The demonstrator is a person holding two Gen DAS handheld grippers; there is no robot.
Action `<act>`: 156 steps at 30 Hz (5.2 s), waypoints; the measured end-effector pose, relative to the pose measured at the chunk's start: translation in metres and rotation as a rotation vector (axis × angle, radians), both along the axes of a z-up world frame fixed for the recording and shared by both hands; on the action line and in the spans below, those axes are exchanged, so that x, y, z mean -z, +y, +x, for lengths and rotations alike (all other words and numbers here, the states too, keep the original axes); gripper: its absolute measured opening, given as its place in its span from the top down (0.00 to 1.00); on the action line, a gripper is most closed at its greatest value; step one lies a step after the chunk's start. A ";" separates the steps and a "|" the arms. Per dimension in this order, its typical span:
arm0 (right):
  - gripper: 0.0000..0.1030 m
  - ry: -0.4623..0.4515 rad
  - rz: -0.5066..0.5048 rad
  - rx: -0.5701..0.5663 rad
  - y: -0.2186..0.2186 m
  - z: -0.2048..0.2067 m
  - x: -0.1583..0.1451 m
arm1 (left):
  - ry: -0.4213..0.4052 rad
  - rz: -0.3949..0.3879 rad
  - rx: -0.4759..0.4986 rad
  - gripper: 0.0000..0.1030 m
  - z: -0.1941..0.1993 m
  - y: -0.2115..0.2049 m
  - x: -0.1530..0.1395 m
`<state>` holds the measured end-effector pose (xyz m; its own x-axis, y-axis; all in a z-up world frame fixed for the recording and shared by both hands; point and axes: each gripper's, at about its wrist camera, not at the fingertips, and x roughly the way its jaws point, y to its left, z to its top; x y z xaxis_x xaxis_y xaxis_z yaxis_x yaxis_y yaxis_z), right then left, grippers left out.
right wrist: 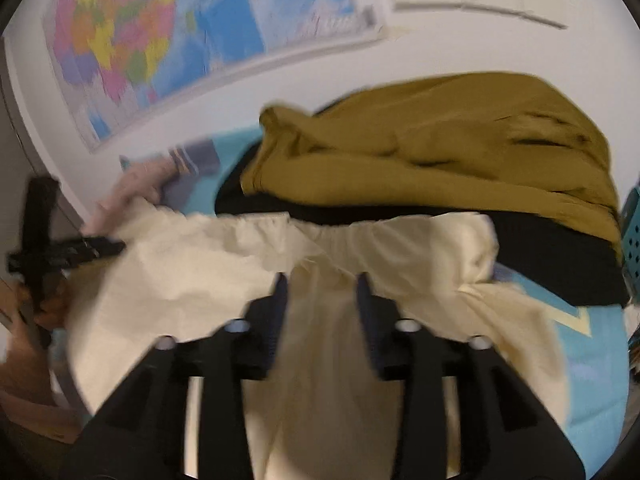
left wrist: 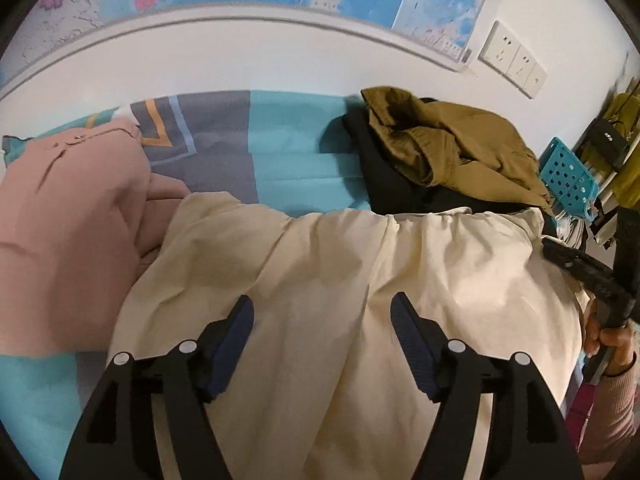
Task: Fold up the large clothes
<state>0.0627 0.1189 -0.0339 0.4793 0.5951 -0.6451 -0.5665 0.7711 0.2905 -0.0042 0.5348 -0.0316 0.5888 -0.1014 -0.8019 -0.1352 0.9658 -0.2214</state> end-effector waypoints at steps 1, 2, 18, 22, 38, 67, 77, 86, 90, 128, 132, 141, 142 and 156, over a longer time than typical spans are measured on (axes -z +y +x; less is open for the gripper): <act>0.49 -0.017 0.005 0.027 -0.011 -0.003 -0.005 | -0.011 -0.002 0.006 0.33 -0.005 0.000 -0.002; 0.46 -0.034 0.012 0.056 -0.025 -0.006 -0.010 | -0.015 -0.003 0.008 0.31 -0.010 0.001 -0.002; 0.99 0.094 0.039 0.195 -0.093 0.037 0.014 | -0.005 -0.004 -0.001 0.25 -0.018 0.011 0.019; 0.98 0.130 0.013 0.205 -0.088 0.047 0.023 | -0.007 0.023 -0.005 0.23 -0.017 0.008 0.021; 0.51 0.034 0.066 0.099 -0.100 -0.037 -0.002 | -0.138 0.005 -0.064 0.24 -0.119 0.024 -0.017; 0.47 0.099 0.004 -0.016 -0.041 -0.074 0.033 | -0.001 -0.217 -0.180 0.19 -0.159 0.038 0.029; 0.42 0.105 0.044 -0.001 -0.048 -0.092 0.025 | -0.003 -0.258 -0.127 0.18 -0.161 0.016 0.030; 0.35 0.224 0.213 -0.039 -0.066 -0.113 0.022 | -0.021 -0.394 -0.052 0.13 -0.157 -0.003 0.037; 0.32 0.292 0.272 -0.031 -0.082 -0.124 0.030 | -0.028 -0.386 -0.029 0.13 -0.150 -0.013 0.038; 0.23 0.346 0.308 0.245 -0.111 -0.118 0.053 | -0.049 -0.231 -0.203 0.07 -0.111 -0.010 0.035; 0.24 0.345 0.267 0.252 -0.112 -0.119 0.049 | -0.045 -0.223 -0.191 0.07 -0.111 -0.010 0.035; 0.18 0.333 0.274 0.272 -0.109 -0.111 0.051 | -0.064 -0.245 -0.187 0.07 -0.111 -0.006 0.036; 0.16 0.329 0.273 0.269 -0.106 -0.110 0.051 | -0.065 -0.251 -0.187 0.07 -0.111 -0.005 0.036; 0.15 0.304 0.360 0.165 -0.067 -0.084 0.056 | -0.065 -0.221 -0.212 0.16 -0.097 -0.007 0.034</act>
